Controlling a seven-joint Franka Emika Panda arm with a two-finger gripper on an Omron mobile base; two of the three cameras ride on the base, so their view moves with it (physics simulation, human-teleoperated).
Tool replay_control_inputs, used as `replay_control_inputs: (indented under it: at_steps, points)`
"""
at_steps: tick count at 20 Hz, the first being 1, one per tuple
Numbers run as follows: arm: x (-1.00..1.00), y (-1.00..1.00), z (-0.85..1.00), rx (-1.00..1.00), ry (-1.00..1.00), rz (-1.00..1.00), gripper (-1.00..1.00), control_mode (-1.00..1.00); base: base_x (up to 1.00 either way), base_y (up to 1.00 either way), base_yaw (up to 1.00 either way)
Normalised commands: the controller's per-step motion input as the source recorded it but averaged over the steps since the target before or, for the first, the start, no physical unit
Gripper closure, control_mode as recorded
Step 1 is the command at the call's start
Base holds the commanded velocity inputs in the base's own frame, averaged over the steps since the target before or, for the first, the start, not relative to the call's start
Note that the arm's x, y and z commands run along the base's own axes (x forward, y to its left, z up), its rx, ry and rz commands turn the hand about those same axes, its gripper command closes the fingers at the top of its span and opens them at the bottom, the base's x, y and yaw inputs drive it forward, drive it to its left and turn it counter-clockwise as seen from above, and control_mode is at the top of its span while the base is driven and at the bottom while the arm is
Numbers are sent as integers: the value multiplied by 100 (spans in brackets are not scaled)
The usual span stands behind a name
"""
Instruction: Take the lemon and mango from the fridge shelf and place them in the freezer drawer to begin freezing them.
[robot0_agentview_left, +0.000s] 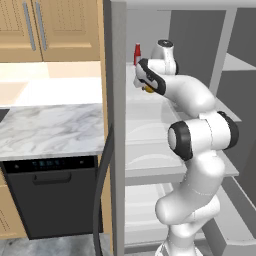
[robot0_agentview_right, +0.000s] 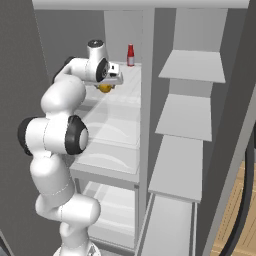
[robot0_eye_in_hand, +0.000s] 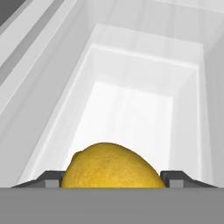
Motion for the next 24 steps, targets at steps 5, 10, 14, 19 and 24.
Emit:
replay_control_inputs:
  at_steps: [5, 10, 14, 19, 24]
  points:
    - [-7, 0, -5, 0, -9, 0, 100, -100, 0, 0, 0]
    - [-82, 0, 15, 0, -23, 0, 100, -100, 0, 0, 0]
    - [-100, 0, 17, 4, -16, 0, 100, -100, 0, 0, 0]
    - [-100, 0, 13, 6, -8, 0, 100, -100, 0, 0, 0]
    - [-100, 0, 7, 7, -1, 0, 100, -100, 0, 0, 0]
